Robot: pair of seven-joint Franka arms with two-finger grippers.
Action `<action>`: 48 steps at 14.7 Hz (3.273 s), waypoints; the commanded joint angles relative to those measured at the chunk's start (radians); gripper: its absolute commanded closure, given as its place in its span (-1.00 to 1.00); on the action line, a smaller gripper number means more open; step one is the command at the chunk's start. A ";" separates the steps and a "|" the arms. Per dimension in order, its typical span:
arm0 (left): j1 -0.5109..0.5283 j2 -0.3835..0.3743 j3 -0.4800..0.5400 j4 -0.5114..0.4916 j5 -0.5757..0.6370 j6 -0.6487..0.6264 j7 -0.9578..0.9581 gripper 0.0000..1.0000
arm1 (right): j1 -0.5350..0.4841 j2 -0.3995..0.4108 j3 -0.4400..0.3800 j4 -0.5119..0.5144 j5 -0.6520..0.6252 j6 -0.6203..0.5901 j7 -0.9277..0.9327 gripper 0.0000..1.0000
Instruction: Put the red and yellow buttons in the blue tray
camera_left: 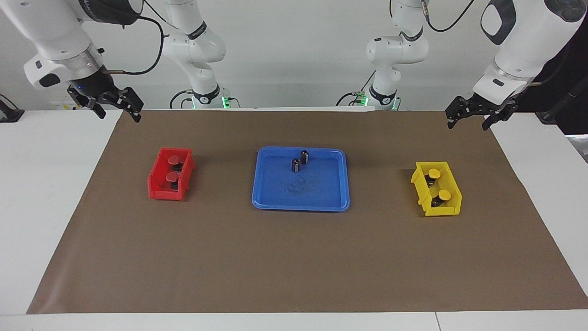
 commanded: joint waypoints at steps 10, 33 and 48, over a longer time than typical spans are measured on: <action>0.003 -0.030 0.002 -0.028 -0.015 -0.006 0.004 -1.00 | 0.000 -0.014 0.016 -0.014 0.003 0.003 -0.013 -1.00; 0.003 -0.030 0.001 -0.028 -0.015 -0.006 0.004 -1.00 | 0.025 -0.052 0.018 -0.644 0.063 0.693 -0.122 -0.67; 0.003 -0.030 0.002 -0.028 -0.015 -0.006 0.004 -1.00 | 0.023 0.013 0.018 -0.700 0.065 0.842 -0.150 -0.53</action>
